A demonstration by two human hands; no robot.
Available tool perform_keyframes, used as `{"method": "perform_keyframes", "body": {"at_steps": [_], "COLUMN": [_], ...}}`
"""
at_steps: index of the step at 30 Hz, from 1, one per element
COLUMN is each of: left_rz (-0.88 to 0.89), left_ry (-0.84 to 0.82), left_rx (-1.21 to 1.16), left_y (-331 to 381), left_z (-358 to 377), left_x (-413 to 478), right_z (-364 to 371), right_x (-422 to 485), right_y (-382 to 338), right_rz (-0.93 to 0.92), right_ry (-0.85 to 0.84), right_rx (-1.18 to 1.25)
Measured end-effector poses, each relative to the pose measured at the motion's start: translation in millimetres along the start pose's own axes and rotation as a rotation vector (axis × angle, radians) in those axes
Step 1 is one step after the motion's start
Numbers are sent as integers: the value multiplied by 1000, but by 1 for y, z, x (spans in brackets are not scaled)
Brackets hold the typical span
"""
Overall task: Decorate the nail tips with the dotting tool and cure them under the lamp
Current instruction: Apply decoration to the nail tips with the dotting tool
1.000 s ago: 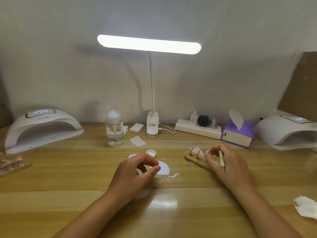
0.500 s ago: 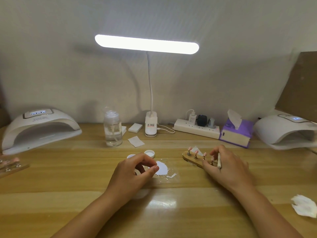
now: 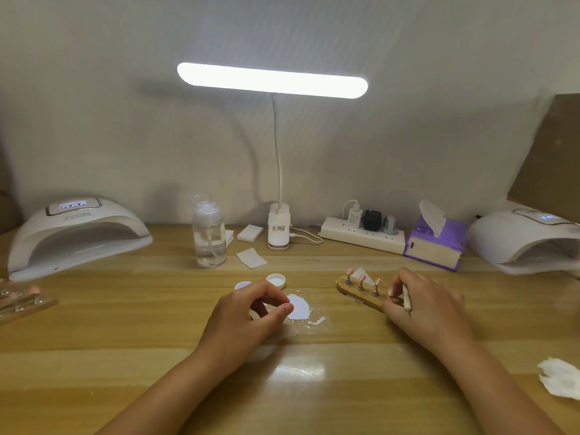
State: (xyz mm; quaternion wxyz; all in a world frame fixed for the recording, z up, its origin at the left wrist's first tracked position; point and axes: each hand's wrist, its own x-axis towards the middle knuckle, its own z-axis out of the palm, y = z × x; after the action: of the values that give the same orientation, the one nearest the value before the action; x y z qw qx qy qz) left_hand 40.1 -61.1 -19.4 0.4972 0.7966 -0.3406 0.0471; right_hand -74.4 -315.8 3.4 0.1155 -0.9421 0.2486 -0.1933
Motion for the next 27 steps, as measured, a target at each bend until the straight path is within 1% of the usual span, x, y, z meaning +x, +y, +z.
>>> {"method": "perform_keyframes", "body": {"at_steps": [2, 4, 6, 9, 16, 22, 27], "left_rz": [1, -3, -8, -10, -15, -20, -24], "left_ry": [-4, -6, -7, -6, -6, -5, -1], "left_rx": [5, 6, 5, 8, 10, 12, 22], "left_y": [0, -1, -1, -2, -1, 0, 0], "left_z": [0, 0, 0, 0, 0, 0, 0], "left_x": [0, 1, 0, 1, 0, 0, 0], "right_z": [1, 3, 7, 15, 23, 24, 23], "right_x": [1, 3, 4, 5, 4, 2, 2], "right_y": [-1, -1, -2, -5, -9, -9, -10], "right_rz": [13, 65, 94, 46, -103, -205, -232], "right_ry": [-13, -26, 1, 82, 185, 206, 198], "right_rx": [17, 86, 146, 200, 265, 279, 267]}}
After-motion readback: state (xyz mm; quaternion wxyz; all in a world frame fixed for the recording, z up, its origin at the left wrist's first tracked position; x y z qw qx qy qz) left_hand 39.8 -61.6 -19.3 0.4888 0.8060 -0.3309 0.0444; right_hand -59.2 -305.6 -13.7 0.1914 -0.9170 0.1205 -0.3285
